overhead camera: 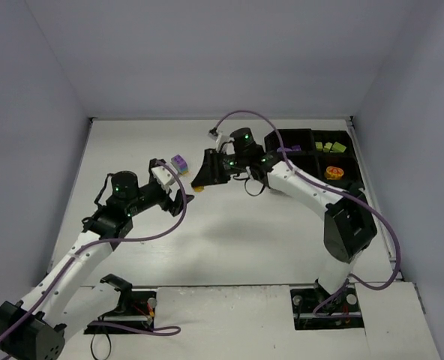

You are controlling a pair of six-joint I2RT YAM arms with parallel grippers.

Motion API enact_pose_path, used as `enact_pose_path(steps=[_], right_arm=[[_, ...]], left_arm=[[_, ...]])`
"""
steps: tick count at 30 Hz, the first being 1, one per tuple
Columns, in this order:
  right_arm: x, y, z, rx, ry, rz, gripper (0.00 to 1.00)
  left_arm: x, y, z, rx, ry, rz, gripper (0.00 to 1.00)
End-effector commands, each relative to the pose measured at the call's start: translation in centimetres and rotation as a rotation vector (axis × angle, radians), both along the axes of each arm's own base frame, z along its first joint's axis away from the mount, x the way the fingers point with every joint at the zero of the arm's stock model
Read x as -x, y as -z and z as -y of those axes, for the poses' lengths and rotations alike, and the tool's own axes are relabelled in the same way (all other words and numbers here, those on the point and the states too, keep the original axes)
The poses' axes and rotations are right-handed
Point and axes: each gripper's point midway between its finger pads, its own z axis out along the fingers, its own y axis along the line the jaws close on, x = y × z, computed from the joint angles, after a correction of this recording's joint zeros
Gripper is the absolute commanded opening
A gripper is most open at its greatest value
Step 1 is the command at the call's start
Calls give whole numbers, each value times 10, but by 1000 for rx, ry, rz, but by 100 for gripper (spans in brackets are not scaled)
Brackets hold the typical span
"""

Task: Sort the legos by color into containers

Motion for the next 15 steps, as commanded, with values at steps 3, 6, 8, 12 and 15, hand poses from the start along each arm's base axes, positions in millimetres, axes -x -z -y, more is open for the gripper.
enact_pose_path(steps=[3,6,8,12,15], right_arm=[[-87,-2,92,133,324,142,0],[-128,-2,163,270,533,224,0],[-153,-5,215,385,712,281,0],[-179,-6,338,544,1059,276,0],[-182,-3,397,653,1224,272,0]], left_arm=[[-28,-29,-17,135,-235,-8,81],[-35,-16,-31,172,-377,-98,81],[-36,-9,-37,170,-421,-125,81],[-41,3,-51,181,-527,-160,81],[-45,12,-63,198,-624,-187,81]])
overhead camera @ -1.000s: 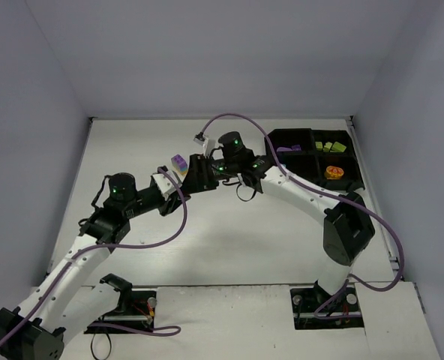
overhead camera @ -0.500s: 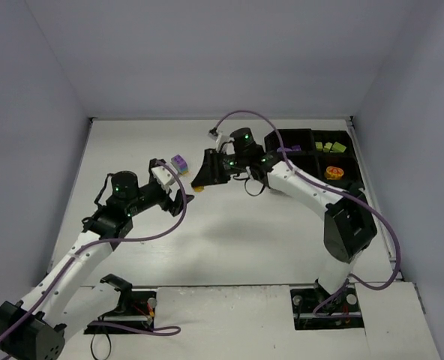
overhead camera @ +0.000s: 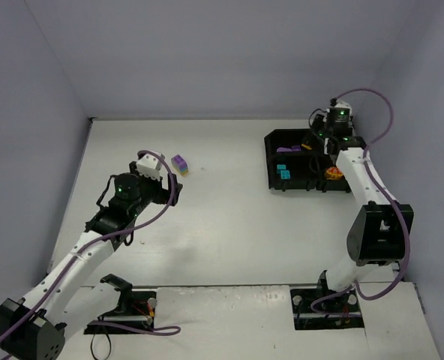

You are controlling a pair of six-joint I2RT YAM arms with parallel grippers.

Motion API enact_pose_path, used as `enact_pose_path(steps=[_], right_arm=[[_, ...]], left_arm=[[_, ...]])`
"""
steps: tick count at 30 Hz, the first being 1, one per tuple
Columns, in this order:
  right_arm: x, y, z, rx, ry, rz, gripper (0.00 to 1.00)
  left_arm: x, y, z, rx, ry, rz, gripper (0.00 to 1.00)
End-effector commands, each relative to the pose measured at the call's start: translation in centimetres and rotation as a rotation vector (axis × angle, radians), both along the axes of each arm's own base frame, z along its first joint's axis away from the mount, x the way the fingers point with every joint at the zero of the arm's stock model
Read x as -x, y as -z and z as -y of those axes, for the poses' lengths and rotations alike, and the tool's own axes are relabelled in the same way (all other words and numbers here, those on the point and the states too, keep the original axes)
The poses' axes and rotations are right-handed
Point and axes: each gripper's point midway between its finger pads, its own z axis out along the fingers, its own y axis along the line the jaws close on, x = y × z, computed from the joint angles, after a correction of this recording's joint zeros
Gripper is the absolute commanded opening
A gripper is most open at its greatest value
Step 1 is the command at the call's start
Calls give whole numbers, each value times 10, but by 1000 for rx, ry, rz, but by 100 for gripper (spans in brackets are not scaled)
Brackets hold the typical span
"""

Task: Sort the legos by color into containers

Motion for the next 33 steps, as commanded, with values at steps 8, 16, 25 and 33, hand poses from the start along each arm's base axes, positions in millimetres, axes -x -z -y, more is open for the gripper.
enact_pose_path(steps=[8,16,25,33], right_arm=[[-5,17,161,215,420,-53,6],[-25,46,167,182,403,-105,46],[-15,21,141,81,334,-58,62],[23,-34,79,-2,193,66,62]], left_arm=[[-17,19,-36,-7,-278,-104,81],[-19,26,-27,-17,-228,-133,81],[-49,25,-13,-95,-133,-170,81],[-100,34,-10,-336,-25,-221,81]])
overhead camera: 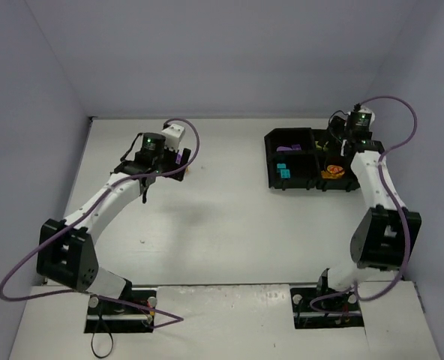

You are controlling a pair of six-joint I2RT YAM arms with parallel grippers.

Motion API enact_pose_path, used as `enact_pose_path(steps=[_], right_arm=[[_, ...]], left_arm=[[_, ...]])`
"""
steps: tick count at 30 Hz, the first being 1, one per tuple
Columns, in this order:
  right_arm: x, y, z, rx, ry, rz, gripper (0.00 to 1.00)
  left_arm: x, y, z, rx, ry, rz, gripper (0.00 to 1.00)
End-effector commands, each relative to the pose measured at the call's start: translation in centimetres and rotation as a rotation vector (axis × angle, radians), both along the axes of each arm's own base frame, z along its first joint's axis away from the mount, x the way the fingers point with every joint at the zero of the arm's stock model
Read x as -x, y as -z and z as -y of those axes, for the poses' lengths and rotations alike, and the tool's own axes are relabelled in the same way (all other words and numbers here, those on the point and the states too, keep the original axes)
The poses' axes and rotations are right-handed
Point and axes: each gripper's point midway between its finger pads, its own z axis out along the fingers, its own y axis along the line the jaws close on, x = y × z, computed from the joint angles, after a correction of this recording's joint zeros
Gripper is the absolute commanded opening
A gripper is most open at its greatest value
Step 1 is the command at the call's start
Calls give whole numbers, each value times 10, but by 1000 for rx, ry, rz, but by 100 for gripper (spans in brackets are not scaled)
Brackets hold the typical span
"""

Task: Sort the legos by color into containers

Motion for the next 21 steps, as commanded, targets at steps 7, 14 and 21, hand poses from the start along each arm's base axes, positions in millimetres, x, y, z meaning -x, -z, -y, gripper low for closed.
enact_pose_path(steps=[7,14,21], right_arm=[[49,-66,-77,-86,-220,198,62],[71,-63,-82,-95,-239,206,62],[74,-59,-84,-98,-251,199,62]], left_arm=[[-72,18,-7,-127,25,-139,80],[-94,6,7,138,-349,-250,60],[-90,4,16,212,-584,-252,67]])
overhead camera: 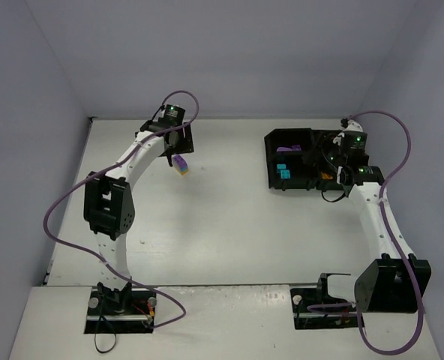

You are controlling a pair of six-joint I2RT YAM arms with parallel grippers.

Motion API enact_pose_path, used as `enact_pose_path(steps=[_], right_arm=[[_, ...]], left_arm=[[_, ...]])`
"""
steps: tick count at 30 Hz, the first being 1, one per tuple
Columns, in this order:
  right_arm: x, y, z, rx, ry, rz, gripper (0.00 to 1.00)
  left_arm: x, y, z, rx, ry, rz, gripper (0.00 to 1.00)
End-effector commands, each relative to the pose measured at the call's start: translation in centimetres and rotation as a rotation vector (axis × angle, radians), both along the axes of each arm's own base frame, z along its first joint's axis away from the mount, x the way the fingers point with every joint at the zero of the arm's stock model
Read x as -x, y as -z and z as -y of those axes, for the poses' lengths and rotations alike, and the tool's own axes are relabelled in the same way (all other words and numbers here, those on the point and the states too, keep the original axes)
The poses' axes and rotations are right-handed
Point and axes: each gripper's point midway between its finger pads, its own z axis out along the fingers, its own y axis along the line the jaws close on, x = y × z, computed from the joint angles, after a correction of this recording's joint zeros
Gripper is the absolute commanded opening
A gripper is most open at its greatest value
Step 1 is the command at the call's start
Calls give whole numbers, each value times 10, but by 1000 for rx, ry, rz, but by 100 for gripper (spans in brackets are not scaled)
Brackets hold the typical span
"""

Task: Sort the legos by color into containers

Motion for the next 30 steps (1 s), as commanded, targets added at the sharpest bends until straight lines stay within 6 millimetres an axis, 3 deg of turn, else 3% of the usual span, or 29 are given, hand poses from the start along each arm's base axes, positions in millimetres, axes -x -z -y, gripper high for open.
enact_pose_path(steps=[1,4,10,11,22,30], right_arm=[[-2,-23,-4,-9,-21,83,62],[-2,-20,-4,-3,-25,81,62],[1,-19,-6,-10,-33,89,62],[2,-18,-7,-12,-35,87,62],[7,-19,-9,-21,-42,99,62],[9,-17,-13,-39,-56,97,62]], left_arm=[[0,-22,-3,30,-225,42,68],[3,-7,-6,26,-304,-2,68],[-6,1,-14,-12,-392,19,64],[-8,-3,-14,-16,-399,21,64],[-20,26,-20,-51,-434,-36,60],[-20,37,-20,-52,-430,-58,47]])
